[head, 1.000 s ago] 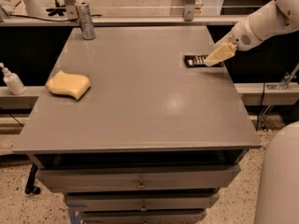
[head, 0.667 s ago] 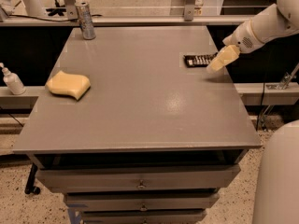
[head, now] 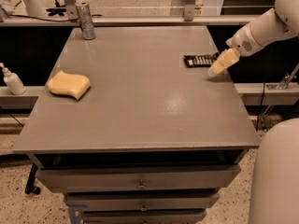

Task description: Move rxbar chocolate near sponge

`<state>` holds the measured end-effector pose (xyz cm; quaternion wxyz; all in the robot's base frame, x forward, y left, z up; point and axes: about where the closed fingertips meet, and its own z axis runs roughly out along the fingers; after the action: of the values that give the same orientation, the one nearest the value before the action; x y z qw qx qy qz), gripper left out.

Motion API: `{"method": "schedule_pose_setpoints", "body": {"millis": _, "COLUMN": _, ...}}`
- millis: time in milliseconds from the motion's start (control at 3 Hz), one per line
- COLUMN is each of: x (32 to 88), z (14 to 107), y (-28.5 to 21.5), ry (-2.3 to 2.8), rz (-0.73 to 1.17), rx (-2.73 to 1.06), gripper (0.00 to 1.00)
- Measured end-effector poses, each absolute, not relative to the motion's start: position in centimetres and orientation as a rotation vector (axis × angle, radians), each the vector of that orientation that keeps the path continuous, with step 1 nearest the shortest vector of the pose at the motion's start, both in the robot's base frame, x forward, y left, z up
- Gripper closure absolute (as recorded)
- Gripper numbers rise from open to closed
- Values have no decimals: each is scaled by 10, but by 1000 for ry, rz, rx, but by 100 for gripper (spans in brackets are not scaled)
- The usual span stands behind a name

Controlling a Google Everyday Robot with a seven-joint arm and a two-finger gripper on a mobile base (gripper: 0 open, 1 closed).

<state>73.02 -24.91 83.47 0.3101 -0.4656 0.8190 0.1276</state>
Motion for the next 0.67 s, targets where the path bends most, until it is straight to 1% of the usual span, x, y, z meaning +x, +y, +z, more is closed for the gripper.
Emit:
{"method": "schedule_pose_setpoints", "body": {"millis": 333, "x": 731, "z": 831, "y": -250, "ry": 2167, "rz": 341, "rx": -1233, "gripper": 18}}
{"method": "schedule_pose_setpoints", "body": {"millis": 667, "x": 732, "z": 833, "y": -250, "ry": 2169, "rz": 343, "rx": -1230, "gripper": 42}}
